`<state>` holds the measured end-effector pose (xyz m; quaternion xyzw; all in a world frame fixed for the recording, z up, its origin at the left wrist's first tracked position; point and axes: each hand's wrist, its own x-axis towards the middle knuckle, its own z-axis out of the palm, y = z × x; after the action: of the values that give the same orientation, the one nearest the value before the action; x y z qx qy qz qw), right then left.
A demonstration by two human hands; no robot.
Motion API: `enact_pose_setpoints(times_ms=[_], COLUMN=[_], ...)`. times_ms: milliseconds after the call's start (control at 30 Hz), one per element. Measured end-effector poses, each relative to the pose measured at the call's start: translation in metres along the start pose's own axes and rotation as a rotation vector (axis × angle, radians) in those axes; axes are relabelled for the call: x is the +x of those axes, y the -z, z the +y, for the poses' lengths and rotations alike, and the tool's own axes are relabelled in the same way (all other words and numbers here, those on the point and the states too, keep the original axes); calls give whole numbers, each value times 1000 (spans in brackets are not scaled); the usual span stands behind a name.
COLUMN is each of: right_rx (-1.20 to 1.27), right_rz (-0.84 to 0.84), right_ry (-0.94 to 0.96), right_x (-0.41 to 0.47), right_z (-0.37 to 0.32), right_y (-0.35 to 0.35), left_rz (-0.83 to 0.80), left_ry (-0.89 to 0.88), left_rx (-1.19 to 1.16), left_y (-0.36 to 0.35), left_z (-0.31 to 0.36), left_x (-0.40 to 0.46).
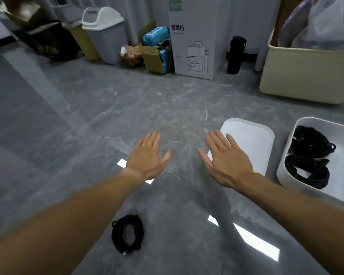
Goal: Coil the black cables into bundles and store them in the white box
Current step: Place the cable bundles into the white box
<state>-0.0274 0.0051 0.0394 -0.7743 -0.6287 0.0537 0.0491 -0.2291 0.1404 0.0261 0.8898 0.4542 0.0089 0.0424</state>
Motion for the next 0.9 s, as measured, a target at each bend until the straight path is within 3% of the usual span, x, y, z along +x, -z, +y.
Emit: enact_pose_setpoints(times_ms=[333, 633, 900], right_rx=[-11, 6, -2], right_rz=[-21, -56, -59], right_ry=[73, 119, 121], right_x=[5, 8, 8], right_z=[-32, -55, -54], right_y=[-14, -23, -25], left_rz=[-67, -285, -410], left_ry=[122, 86, 46], left_rx=[-36, -15, 28], left_y=[-15, -44, -44], left_z=[-37, -50, -47], left_x=[-71, -150, -163])
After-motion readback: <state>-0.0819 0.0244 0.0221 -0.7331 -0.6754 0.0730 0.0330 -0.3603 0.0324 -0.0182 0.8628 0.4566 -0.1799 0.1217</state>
